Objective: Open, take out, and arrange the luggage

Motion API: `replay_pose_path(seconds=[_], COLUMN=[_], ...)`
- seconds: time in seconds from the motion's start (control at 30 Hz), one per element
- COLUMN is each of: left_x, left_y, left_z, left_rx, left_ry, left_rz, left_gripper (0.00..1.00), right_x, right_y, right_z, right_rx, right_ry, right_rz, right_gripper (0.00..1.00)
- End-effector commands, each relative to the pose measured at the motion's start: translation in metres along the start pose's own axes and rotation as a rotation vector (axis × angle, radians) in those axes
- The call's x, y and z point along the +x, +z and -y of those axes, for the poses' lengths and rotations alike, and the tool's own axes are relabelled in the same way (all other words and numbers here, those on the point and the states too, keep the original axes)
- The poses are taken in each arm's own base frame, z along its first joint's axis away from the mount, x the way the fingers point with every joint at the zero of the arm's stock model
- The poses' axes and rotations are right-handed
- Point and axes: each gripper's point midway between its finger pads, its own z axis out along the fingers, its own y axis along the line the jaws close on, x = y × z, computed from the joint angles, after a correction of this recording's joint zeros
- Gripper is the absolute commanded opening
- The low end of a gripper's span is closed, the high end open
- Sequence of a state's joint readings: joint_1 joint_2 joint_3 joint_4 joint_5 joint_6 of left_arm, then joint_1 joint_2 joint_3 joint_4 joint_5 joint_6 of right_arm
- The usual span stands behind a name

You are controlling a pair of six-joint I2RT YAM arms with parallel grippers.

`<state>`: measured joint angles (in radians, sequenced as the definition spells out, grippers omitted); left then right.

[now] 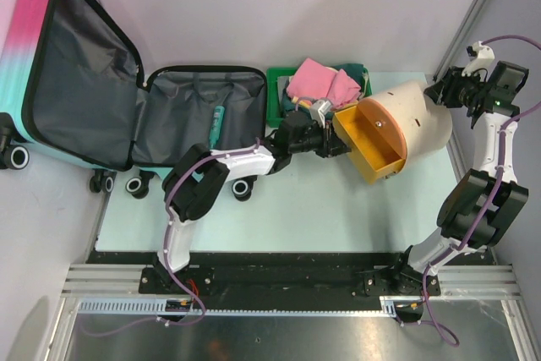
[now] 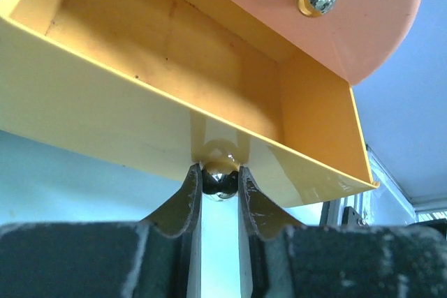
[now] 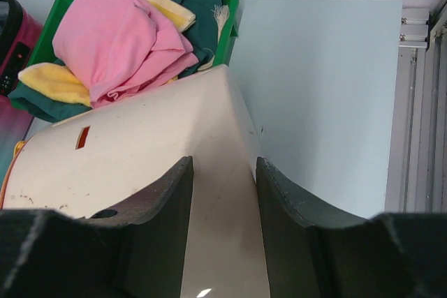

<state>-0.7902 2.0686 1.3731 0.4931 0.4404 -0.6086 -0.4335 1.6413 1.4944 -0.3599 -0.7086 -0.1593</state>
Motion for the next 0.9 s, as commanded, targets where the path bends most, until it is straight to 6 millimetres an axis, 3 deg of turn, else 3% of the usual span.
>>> replay_pose_path(seconds=[0.0,0.47,0.53,0.57,0.67,0.73,0.77,0.8,0.87], left_x=[-0.023,-0.012,-0.011,-0.013,-0.022,-0.023,-0.04,-0.038,-0.058], left_y=[-0.017,-0.038,-0.035,-0.035,-0.044,-0.062,-0.078,-0.096,-0.126], left_z=[0.003,-0.001,0.0,0.002,0.005,-0.007,0.003,-0.014,-0.009], left_rx=[-0.009,-0.052,-0.038,-0.033,-0.032,-0.07,-0.068,-0.111,-0.133], left_ry=[0.043,0.042,0.044,0.045,0.054,0.045,0.069,0.052,0.1], left_rz=[0.042,0.027,0.02,0.022,0.035,0.042,0.082,0.083,0.118], left_gripper=[0.0,0.03,0.1,0.36,0.65,0.71,0.76,0.78,0.84], right_x=[0.117,0.113,0.113,0.114,0.112,0.109,0.108,0.106,0.101], right_y=[0.005,0.005,0.004,0.004,0.004,0.004,0.003,0.002,0.001], right_z=[-0.02,-0.024,-0.024,-0.024,-0.023,-0.024,-0.023,-0.023,-0.025], right_rx=[-0.065,-0.07,-0.07,-0.07,-0.068,-0.068,-0.068,-0.068,-0.069], right_ry=[0.244,0.237,0.239,0.241,0.235,0.228,0.23,0.23,0.222], right_rz=[-0.356,-0.347,-0.349,-0.352,-0.343,-0.337,-0.331,-0.327,-0.315], right_gripper=[0.44,0.45,0.44,0.44,0.44,0.44,0.45,0.45,0.46])
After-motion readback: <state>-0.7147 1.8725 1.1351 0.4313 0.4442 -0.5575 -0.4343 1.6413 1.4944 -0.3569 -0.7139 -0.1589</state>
